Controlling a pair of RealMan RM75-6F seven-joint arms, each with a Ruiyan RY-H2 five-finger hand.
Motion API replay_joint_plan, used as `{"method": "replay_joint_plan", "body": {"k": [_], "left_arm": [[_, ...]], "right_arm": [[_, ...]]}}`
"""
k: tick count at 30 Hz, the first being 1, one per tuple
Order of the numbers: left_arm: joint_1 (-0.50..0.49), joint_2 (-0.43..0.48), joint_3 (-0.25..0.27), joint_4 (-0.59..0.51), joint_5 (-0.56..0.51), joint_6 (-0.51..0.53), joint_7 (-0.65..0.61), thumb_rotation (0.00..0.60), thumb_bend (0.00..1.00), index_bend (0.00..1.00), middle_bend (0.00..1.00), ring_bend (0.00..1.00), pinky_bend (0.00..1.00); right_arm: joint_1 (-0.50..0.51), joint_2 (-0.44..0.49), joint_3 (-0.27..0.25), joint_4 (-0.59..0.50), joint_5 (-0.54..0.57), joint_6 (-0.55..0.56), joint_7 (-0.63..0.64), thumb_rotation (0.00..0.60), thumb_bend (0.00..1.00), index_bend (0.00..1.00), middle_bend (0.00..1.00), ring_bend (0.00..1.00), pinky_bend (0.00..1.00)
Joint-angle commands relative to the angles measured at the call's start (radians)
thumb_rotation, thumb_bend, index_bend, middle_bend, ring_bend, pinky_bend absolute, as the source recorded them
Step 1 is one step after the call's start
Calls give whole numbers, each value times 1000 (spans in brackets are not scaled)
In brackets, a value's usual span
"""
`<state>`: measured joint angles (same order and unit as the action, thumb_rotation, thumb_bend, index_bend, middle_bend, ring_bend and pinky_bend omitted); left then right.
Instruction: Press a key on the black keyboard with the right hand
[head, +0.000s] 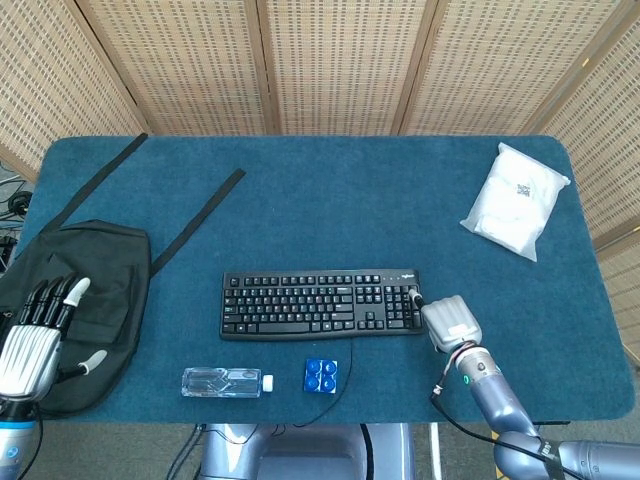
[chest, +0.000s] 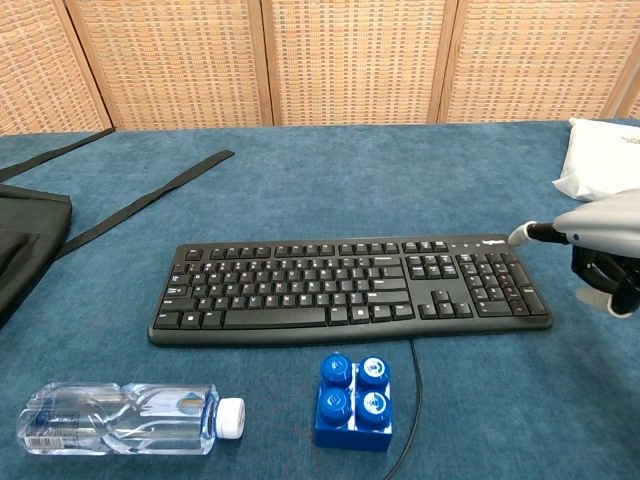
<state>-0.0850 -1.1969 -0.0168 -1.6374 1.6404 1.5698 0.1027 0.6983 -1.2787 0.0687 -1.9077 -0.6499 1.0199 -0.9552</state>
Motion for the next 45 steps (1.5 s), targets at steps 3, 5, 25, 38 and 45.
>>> {"method": "replay_joint_plan", "body": {"k": [3, 5, 25, 38, 45], "left_arm": [[-3, -2, -3, 3, -10, -7, -3, 600, 0, 0, 0, 0, 0], [-4, -3, -5, 3, -12, -9, -3, 600, 0, 0, 0, 0, 0], [-6, 0, -3, -1, -7, -6, -6, 600, 0, 0, 0, 0, 0], [-10, 1, -5, -1, -14, -13, -8, 600, 0, 0, 0, 0, 0], [-11, 2, -5, -2, -14, -13, -10, 600, 0, 0, 0, 0, 0]], "right_arm": [[27, -10, -9, 25, 32, -6, 3, 600, 570, 59, 740, 621, 482], [34, -13, -12, 34, 43, -8, 6, 600, 570, 58, 740, 621, 482], [59, -38, -66, 61, 53, 16, 48, 600, 571, 58, 740, 620, 482], [78, -72, -85, 74, 62, 27, 55, 600, 575, 58, 740, 621, 482], [88, -85, -90, 81, 69, 34, 56, 600, 571, 58, 740, 621, 482]]}}
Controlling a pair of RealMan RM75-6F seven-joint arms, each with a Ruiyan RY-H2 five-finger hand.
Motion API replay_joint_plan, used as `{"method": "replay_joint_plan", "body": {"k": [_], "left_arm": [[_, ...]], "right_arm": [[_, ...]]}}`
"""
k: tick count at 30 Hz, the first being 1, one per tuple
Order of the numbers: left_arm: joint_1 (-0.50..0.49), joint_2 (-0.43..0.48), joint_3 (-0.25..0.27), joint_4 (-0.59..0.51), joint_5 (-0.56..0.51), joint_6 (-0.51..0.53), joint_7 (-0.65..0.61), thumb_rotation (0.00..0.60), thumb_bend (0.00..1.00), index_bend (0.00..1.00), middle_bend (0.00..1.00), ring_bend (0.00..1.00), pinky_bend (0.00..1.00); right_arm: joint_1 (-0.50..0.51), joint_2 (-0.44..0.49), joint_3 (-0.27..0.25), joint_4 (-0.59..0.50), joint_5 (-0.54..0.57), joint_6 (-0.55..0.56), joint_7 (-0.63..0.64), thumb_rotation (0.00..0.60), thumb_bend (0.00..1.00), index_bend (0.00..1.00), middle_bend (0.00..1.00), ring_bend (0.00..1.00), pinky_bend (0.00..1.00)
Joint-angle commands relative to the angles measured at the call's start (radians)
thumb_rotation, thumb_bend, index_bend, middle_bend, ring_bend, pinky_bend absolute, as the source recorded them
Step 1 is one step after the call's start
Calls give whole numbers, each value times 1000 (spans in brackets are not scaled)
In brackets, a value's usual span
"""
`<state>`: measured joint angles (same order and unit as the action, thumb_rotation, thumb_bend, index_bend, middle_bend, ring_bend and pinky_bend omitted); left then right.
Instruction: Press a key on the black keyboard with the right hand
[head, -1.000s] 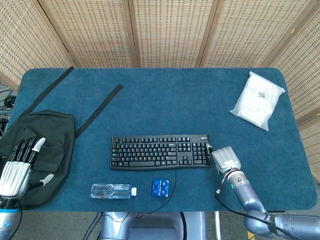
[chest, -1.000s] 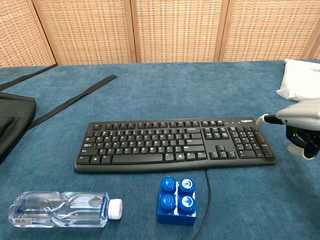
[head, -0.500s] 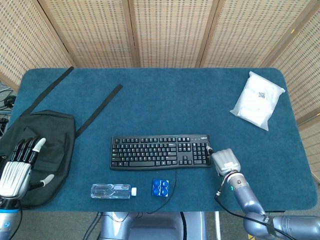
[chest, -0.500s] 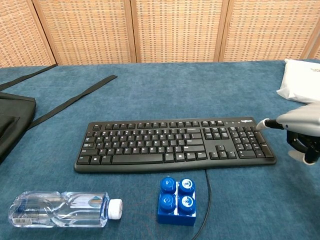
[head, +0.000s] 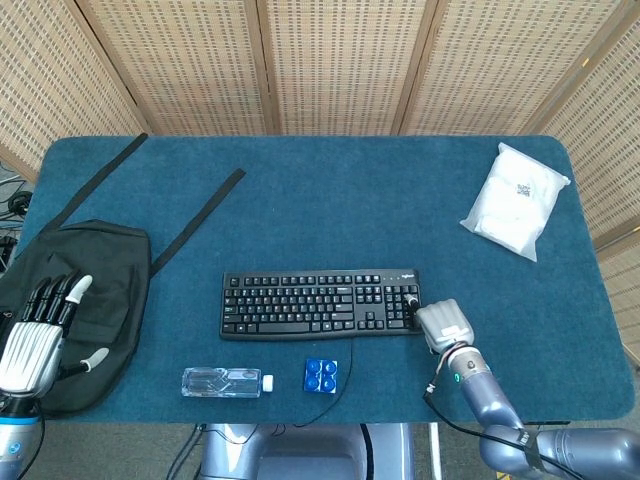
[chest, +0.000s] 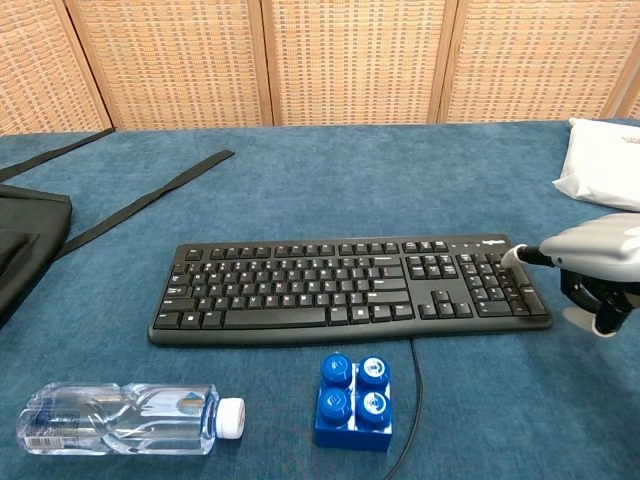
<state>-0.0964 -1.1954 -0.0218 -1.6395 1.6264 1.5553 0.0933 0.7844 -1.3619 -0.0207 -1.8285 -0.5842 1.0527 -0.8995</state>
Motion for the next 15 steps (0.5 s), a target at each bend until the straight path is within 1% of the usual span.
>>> {"method": "replay_joint_plan", "body": {"k": [1, 15], "left_arm": [[0, 1, -1, 0, 0, 2, -2, 600, 0, 0, 0, 0, 0], [-2, 1, 1, 0, 2, -1, -5, 600, 0, 0, 0, 0, 0]], "right_arm": [[3, -3, -1, 2, 4, 2, 1, 600, 570, 58, 740, 621, 482], [16, -21, -14, 23, 22, -5, 13, 600, 573, 59, 740, 621, 482]]}}
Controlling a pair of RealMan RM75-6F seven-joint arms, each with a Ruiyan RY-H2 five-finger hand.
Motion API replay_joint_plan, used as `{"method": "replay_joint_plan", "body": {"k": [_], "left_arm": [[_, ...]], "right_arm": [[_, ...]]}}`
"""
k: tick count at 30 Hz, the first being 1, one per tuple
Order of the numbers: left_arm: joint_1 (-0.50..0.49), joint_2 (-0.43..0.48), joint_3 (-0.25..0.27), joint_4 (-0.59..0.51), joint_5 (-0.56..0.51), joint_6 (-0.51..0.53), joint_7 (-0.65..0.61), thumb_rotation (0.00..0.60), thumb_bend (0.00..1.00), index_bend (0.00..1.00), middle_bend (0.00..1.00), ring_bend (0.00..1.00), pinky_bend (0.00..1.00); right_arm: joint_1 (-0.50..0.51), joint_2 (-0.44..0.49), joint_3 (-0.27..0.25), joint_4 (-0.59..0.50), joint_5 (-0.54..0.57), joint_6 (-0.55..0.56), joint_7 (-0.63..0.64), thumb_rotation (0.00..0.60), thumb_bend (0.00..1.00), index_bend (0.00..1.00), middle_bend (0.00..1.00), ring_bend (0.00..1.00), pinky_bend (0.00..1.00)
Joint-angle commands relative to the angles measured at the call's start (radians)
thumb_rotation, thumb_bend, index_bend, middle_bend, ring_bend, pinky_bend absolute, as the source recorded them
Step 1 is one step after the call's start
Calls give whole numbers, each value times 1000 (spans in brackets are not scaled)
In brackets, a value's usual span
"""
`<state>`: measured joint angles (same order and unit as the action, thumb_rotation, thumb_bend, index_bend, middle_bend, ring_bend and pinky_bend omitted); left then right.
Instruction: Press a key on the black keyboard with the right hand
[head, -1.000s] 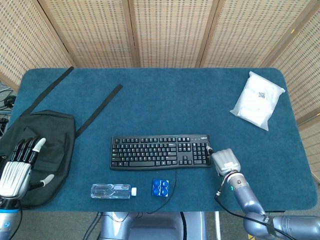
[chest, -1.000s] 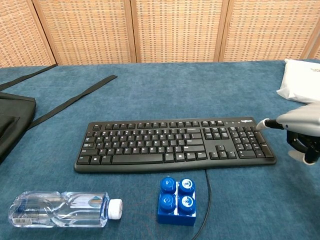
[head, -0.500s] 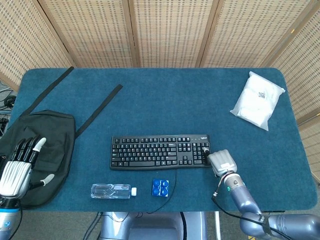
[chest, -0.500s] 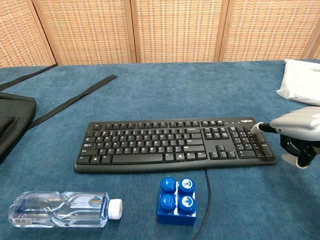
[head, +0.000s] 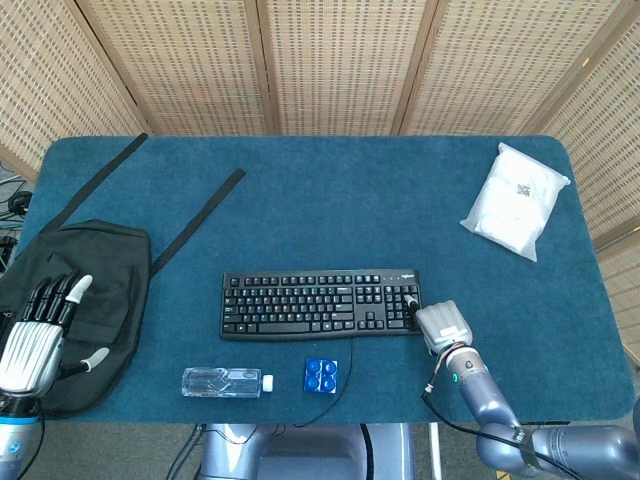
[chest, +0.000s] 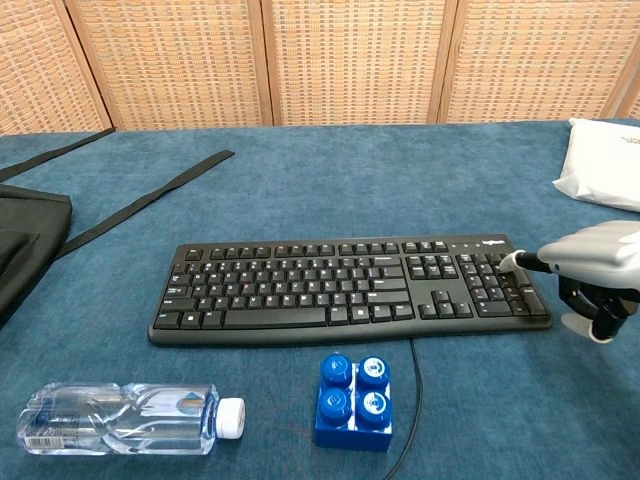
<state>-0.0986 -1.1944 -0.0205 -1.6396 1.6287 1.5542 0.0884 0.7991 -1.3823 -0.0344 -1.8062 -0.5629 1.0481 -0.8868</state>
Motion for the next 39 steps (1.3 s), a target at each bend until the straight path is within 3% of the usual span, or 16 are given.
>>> {"method": "replay_joint_plan", "body": {"k": [1, 16, 22, 25, 28, 33, 35, 39], "left_arm": [[0, 0, 0, 0, 0, 0, 0, 600, 0, 0, 0, 0, 0], [0, 2, 2, -1, 3, 3, -1, 600, 0, 0, 0, 0, 0], [1, 4, 0, -2, 1, 5, -6, 600, 0, 0, 0, 0, 0], [1, 5, 1, -2, 0, 4, -11, 600, 0, 0, 0, 0, 0], [0, 5, 2, -3, 2, 3, -12, 600, 0, 0, 0, 0, 0], [-2, 1, 3, -1, 2, -3, -5, 600, 0, 0, 0, 0, 0], [-3, -1, 3, 0, 2, -3, -3, 600, 0, 0, 0, 0, 0], [-2, -6, 2, 6, 2, 0, -2, 600, 0, 0, 0, 0, 0]], "right_arm": [[2, -1, -1, 1, 1, 0, 0, 600, 573, 58, 740, 621, 482], [12, 23, -5, -37, -14, 38, 0, 600, 577, 59, 740, 620, 482], [-11, 89, -2, -116, -105, 118, 25, 600, 584, 59, 672, 583, 482], [-49, 134, -11, -156, -193, 175, 68, 600, 575, 59, 578, 487, 482], [-116, 188, -41, -186, -336, 251, 148, 600, 559, 35, 407, 332, 469], [-245, 238, -114, -169, -572, 358, 333, 600, 450, 0, 79, 42, 301], [-304, 242, -148, -127, -676, 411, 421, 600, 397, 0, 13, 1, 226], [-392, 236, -189, -31, -811, 492, 553, 600, 306, 0, 0, 0, 123]]}}
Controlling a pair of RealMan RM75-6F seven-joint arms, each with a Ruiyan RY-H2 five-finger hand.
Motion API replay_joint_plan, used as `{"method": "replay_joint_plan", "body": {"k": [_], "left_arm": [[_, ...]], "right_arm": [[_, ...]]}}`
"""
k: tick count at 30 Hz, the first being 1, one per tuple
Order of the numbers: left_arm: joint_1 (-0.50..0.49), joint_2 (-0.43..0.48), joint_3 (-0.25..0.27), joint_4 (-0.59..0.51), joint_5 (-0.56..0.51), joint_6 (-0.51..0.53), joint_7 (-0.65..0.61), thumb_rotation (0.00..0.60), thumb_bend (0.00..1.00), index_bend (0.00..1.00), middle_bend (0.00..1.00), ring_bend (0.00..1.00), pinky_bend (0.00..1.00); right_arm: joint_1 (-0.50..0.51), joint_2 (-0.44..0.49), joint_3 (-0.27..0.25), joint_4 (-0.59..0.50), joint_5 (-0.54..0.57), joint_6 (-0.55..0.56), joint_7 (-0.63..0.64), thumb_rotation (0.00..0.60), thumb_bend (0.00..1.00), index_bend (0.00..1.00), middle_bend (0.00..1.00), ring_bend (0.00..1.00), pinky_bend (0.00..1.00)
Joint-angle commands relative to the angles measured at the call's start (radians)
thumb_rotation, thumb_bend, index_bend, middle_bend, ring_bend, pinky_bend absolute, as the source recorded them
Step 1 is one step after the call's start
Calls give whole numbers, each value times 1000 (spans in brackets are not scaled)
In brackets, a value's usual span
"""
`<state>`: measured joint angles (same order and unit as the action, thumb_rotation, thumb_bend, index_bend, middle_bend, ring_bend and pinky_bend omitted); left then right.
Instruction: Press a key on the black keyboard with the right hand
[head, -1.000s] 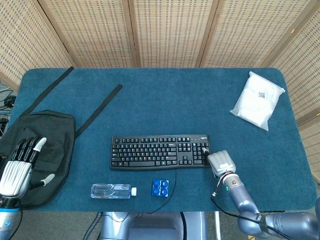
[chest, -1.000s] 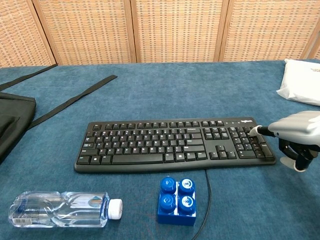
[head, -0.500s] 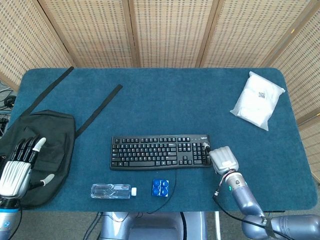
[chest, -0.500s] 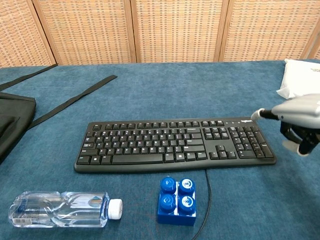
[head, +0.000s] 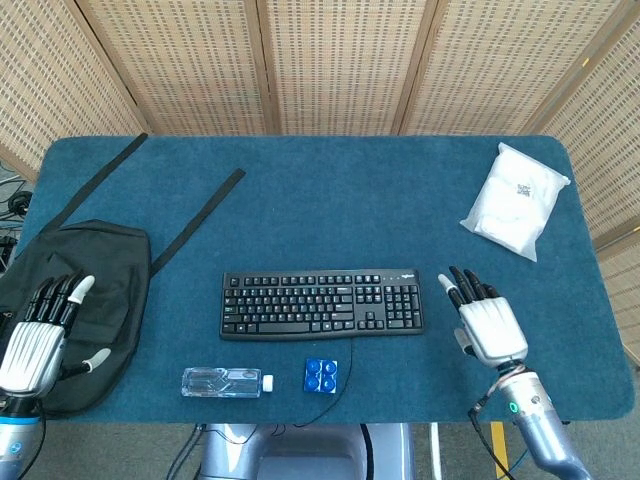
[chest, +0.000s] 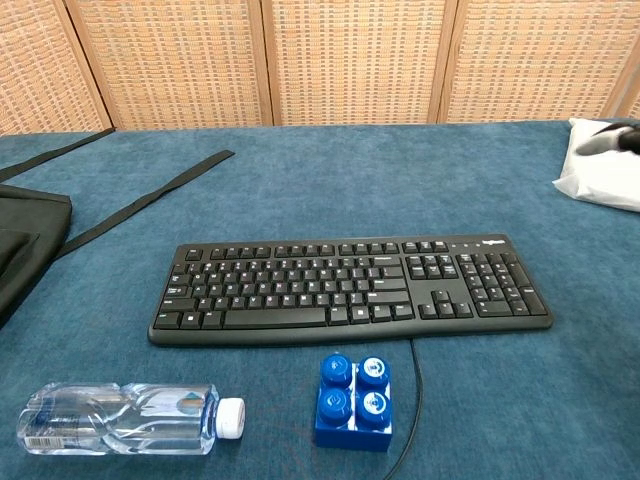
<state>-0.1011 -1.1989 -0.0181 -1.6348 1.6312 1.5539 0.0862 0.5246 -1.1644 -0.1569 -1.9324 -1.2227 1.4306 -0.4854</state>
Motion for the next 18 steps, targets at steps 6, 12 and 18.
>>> {"method": "replay_joint_plan", "body": {"k": [6, 12, 18], "left_arm": [[-1, -7, -1, 10, -2, -1, 0, 600, 0, 0, 0, 0, 0], [0, -11, 0, 18, 3, 5, 4, 600, 0, 0, 0, 0, 0], [2, -13, 2, 18, 8, 9, 7, 600, 0, 0, 0, 0, 0]], "right_arm": [[-219, 4, -84, 218, -264, 233, 270, 600, 260, 0, 0, 0, 60], [-295, -28, -76, 325, -343, 318, 328, 600, 260, 0, 0, 0, 55], [-332, -35, -61, 370, -366, 339, 358, 600, 260, 0, 0, 0, 55]]}}
